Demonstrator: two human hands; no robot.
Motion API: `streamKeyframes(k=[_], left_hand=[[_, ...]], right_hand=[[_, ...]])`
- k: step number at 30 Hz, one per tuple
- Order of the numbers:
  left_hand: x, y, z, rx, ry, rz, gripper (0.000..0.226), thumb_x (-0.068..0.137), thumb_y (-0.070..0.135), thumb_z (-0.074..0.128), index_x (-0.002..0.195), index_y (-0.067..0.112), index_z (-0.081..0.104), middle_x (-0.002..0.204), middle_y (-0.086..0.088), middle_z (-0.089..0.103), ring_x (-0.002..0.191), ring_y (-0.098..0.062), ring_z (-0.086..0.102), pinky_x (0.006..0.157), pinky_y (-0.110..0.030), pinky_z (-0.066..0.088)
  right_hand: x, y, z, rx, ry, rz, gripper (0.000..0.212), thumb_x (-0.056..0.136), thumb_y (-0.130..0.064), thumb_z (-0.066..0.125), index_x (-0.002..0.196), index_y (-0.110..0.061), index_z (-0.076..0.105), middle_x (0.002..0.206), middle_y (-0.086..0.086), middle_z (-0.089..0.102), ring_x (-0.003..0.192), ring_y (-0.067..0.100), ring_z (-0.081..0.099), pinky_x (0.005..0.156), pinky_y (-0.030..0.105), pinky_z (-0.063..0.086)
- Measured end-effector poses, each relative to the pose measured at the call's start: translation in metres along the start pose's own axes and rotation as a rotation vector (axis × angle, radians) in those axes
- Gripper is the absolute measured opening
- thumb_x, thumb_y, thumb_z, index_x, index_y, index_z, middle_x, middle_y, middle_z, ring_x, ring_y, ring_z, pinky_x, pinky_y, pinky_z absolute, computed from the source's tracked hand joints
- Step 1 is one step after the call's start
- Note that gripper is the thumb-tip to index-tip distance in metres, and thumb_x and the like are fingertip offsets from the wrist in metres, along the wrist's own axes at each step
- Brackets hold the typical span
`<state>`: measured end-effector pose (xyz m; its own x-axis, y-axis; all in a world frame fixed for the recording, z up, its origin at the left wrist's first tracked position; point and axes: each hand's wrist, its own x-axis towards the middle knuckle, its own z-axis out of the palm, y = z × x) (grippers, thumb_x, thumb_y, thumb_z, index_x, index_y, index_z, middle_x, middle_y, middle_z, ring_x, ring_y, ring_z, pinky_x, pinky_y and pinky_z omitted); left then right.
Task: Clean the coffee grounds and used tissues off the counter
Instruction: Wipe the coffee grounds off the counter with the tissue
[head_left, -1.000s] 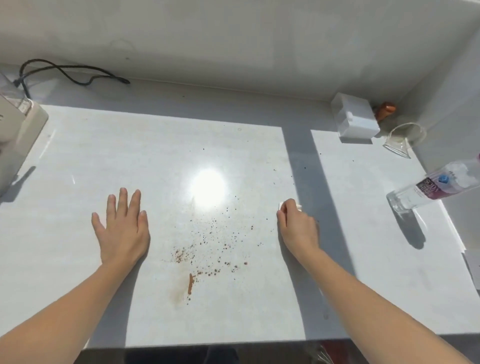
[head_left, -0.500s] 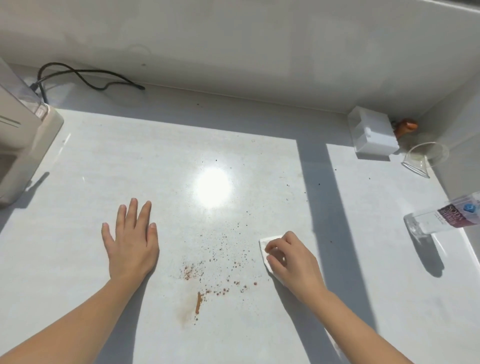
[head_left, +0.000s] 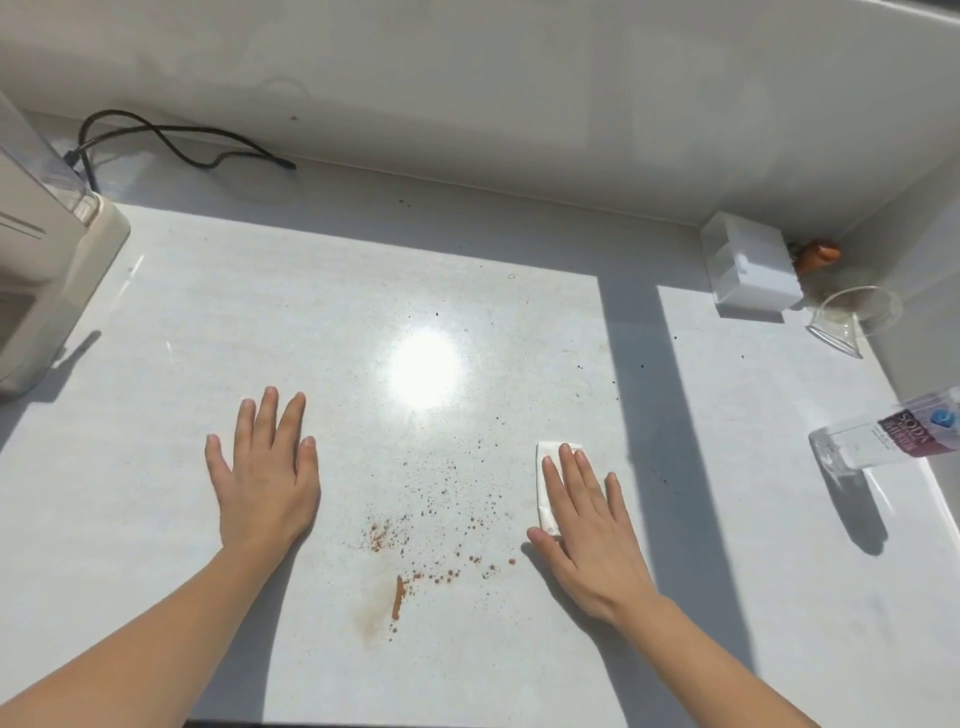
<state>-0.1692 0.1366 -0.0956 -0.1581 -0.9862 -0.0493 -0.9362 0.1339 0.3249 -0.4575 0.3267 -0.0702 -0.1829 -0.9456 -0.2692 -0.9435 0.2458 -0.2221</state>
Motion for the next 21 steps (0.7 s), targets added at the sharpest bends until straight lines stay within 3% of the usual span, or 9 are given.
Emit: streamKeyframes(k=[4,8,10,11,13,16,18,21], left_hand=[[0.0,-0.002,0.003,0.012,0.003,-0.007,0.05,0.099,0.033,0.028,0.148,0.035,0.018,0.161,0.007,0.012,0.148,-0.015,0.005,0.116,-0.051,0.001],[0.002,-0.001,0.004,0.019,0.007,-0.001,0.05,0.099,0.033,0.028,0.148,0.034,0.019,0.161,0.006,0.013,0.148,-0.016,0.006,0.116,-0.052,0.002],[0.002,-0.001,0.004,0.021,0.012,0.002,0.05,0.099,0.033,0.029,0.148,0.034,0.019,0.161,0.005,0.013,0.148,-0.016,0.007,0.116,-0.052,0.002],[0.002,-0.001,0.004,0.022,0.013,0.002,0.05,0.099,0.033,0.029,0.148,0.034,0.019,0.161,0.005,0.013,0.148,-0.016,0.007,0.116,-0.052,0.003],[0.002,-0.002,0.004,0.018,0.014,0.003,0.05,0.099,0.033,0.029,0.148,0.034,0.02,0.161,0.005,0.014,0.148,-0.016,0.008,0.116,-0.053,0.003],[0.001,-0.001,0.003,0.015,0.016,-0.001,0.05,0.099,0.032,0.029,0.148,0.034,0.02,0.16,0.005,0.015,0.148,-0.017,0.008,0.116,-0.053,0.004],[0.001,0.0,0.003,0.012,0.021,0.003,0.049,0.099,0.032,0.03,0.148,0.033,0.021,0.16,0.004,0.016,0.148,-0.017,0.009,0.115,-0.053,0.004],[0.002,0.0,0.003,0.019,0.017,0.007,0.049,0.099,0.032,0.029,0.148,0.033,0.021,0.16,0.004,0.016,0.148,-0.017,0.009,0.116,-0.053,0.004]], right_hand=[[0.035,0.021,-0.02,0.031,0.022,0.108,0.073,0.093,-0.063,0.009,0.153,-0.025,-0.004,0.16,-0.004,-0.02,0.144,0.008,-0.026,0.119,0.039,-0.013],[0.087,0.027,-0.051,0.178,0.064,0.112,0.047,0.103,-0.037,0.021,0.141,-0.014,0.035,0.159,0.004,0.025,0.15,0.016,0.008,0.12,0.041,0.004],[0.1,0.027,-0.059,0.204,0.092,0.063,0.039,0.102,-0.033,0.025,0.13,-0.012,0.041,0.141,0.005,0.048,0.143,0.024,0.03,0.114,0.04,0.022],[0.102,0.028,-0.059,0.203,0.109,0.026,0.035,0.101,-0.033,0.029,0.126,-0.012,0.041,0.137,0.004,0.05,0.138,0.027,0.036,0.109,0.039,0.029],[0.098,0.03,-0.051,0.171,0.105,-0.029,0.042,0.1,-0.035,0.035,0.136,-0.014,0.035,0.154,0.002,0.031,0.145,0.025,0.024,0.115,0.039,0.024],[0.092,0.031,-0.033,0.092,0.048,-0.015,0.067,0.099,-0.052,0.024,0.153,-0.022,-0.001,0.161,-0.003,-0.011,0.148,0.012,-0.016,0.12,0.033,-0.007],[0.093,0.025,-0.03,0.075,0.005,-0.034,0.074,0.093,-0.063,0.009,0.151,-0.024,-0.011,0.159,-0.004,-0.021,0.145,0.008,-0.025,0.118,0.031,-0.013],[0.086,0.004,-0.027,0.02,-0.063,-0.181,0.075,0.092,-0.067,0.006,0.151,-0.025,-0.013,0.158,-0.005,-0.025,0.143,0.008,-0.028,0.12,0.035,-0.012]])
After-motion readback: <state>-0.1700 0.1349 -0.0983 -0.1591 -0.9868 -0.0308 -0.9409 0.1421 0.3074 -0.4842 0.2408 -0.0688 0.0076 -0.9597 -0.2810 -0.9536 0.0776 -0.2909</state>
